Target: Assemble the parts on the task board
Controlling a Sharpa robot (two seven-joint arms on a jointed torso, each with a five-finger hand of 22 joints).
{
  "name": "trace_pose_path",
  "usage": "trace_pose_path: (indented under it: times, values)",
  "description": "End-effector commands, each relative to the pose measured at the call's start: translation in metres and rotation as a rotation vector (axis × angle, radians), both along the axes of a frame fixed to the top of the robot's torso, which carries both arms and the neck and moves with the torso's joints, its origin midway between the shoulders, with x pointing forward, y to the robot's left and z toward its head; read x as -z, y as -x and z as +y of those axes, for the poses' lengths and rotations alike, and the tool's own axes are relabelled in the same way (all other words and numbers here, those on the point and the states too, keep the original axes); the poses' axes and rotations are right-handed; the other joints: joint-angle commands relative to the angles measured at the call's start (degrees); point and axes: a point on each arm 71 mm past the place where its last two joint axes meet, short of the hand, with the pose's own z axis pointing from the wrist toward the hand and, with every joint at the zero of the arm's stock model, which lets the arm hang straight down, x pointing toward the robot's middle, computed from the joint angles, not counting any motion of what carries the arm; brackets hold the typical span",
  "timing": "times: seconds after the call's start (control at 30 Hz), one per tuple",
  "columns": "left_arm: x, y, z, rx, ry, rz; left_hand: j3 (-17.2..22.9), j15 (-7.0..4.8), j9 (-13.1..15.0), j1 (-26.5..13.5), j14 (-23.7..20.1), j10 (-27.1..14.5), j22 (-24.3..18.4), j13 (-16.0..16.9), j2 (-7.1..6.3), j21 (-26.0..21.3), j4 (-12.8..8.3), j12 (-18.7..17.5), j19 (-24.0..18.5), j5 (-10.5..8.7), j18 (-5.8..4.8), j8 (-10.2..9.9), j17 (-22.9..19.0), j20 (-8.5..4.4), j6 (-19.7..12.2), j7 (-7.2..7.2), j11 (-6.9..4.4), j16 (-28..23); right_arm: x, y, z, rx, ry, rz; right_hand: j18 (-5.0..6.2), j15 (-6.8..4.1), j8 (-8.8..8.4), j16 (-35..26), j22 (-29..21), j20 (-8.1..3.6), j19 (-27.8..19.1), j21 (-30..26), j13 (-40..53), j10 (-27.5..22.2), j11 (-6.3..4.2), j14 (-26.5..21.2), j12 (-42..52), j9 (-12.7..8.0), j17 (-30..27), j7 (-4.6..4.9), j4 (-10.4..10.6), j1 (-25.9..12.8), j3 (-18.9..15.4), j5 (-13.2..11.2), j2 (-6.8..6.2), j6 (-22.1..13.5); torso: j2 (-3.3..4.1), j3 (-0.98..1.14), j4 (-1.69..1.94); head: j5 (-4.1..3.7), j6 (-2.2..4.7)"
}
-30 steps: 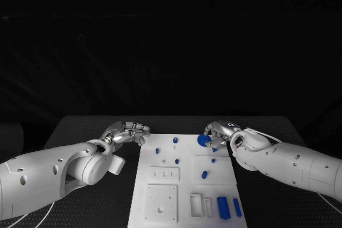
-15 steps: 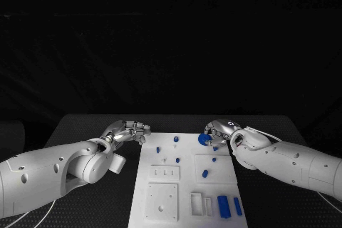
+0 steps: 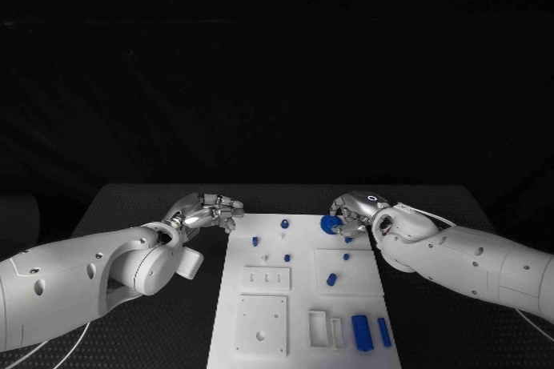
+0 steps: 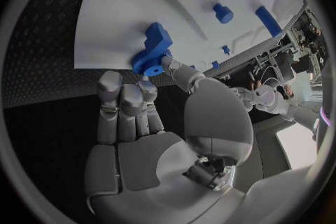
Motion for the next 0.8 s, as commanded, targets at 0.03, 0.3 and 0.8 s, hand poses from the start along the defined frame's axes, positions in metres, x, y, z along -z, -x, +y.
trace_pose_path:
  times: [0.03, 0.3, 0.8]
  values:
    - [-0.0016, 0.0004, -0.0031, 0.017, 0.007, -0.008, 0.27, 0.11, 0.08, -0.62, -0.16, -0.29, 0.75, 0.08, 0.07, 0.31, 0.00, -0.30, -0.29, -0.20, 0.93, -0.33, 0.07, -0.02, -0.11, 0.09, 0.15, -0.27, 0.0128, 0.0041, 0.0010, -0.015, 0.064, 0.064, 2.61, -0.47, 0.56, -0.30, 1.01, -0.04, -0.17, 0.33, -0.12, -0.11, -0.26, 0.01, 0.23, 0.28, 0.16, 0.80, 0.04, 0.29, 0.68, 0.60, 0.69, 2.79, -0.02, 0.02, -0.01, 0.10, -0.05]
    - [-0.0016, 0.0000, -0.0029, 0.015, 0.005, -0.009, 0.29, 0.11, 0.09, -0.60, -0.16, -0.29, 0.74, 0.10, 0.09, 0.32, -0.01, -0.31, -0.29, -0.19, 0.94, -0.33, 0.09, -0.02, -0.11, 0.09, 0.15, -0.29, 0.0129, 0.0046, 0.0028, -0.022, 0.080, 0.052, 2.61, -1.22, 1.89, -0.52, 1.03, 0.24, -0.34, 0.75, -0.44, 0.21, -1.10, 0.14, 0.20, 1.08, 0.50, -0.10, 0.15, -0.36, 1.85, 0.34, 2.17, 5.52, -0.03, 0.02, 0.04, 0.03, 0.05]
    - [-0.0015, -0.0003, -0.0032, 0.014, 0.005, -0.009, 0.31, 0.11, 0.10, -0.58, -0.14, -0.30, 0.74, 0.12, 0.10, 0.34, -0.03, -0.33, -0.30, -0.17, 0.94, -0.33, 0.12, -0.02, -0.11, 0.09, 0.15, -0.31, 0.0056, 0.0090, 0.0096, -0.031, 0.092, -0.034, 2.61, -1.59, 2.19, -0.63, 0.96, 0.32, -0.22, 1.13, -0.65, 0.66, -1.49, 0.28, 0.27, 1.58, 0.83, -0.49, 0.63, -1.65, 2.03, -0.10, 1.32, 6.36, -0.02, -0.01, 0.00, 0.16, 0.18]
